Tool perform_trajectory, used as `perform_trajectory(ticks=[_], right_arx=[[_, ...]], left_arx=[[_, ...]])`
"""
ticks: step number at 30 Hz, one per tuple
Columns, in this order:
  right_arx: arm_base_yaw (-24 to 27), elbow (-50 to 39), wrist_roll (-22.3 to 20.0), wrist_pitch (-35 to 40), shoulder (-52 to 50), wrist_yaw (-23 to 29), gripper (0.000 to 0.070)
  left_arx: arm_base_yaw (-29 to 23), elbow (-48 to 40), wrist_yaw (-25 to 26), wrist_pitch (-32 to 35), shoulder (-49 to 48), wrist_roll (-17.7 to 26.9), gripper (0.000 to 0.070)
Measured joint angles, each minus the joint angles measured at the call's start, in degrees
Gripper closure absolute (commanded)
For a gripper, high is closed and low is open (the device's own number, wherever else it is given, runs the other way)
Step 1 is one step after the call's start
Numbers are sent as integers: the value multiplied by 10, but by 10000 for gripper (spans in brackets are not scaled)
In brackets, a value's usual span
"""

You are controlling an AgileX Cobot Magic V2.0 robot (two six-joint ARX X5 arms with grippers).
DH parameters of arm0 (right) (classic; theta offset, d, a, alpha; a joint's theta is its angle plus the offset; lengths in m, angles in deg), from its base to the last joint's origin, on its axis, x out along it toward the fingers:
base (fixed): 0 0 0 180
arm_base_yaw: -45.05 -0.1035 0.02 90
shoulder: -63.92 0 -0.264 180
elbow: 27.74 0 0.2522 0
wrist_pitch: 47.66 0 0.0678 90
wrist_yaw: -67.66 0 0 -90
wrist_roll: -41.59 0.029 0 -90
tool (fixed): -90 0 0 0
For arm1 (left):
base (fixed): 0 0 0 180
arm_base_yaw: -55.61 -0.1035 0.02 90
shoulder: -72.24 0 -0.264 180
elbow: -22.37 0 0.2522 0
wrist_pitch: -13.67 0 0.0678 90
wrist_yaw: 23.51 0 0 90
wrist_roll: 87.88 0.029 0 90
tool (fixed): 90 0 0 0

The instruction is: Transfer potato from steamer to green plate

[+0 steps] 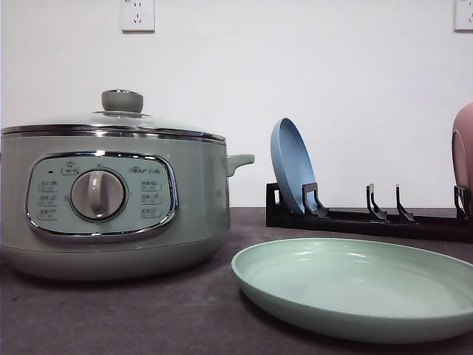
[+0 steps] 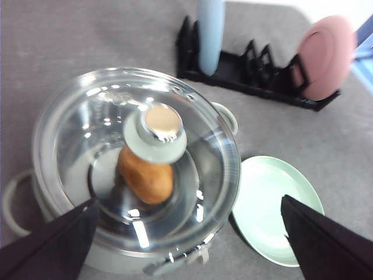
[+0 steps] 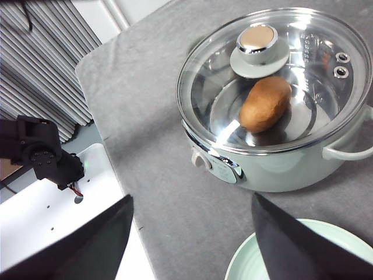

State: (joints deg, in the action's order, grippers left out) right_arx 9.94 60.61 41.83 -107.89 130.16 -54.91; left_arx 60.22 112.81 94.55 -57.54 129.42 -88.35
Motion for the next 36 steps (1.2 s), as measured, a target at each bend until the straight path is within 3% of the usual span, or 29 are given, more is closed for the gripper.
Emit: perform_trajectory(ticks=[7, 16, 25, 36], right_arx=[[0, 0, -5, -9, 0, 0, 298], [1, 0, -16, -23, 0, 13, 298], [1, 0, -20, -36, 0, 13, 298], [1, 0, -20, -36, 0, 13, 298]], left_arx=[[70, 145, -90, -61, 130, 18, 65], [146, 243, -191, -103, 288, 35, 65], [173, 287, -221, -126, 403, 40, 66], [189, 289, -254, -139, 440, 40, 70]])
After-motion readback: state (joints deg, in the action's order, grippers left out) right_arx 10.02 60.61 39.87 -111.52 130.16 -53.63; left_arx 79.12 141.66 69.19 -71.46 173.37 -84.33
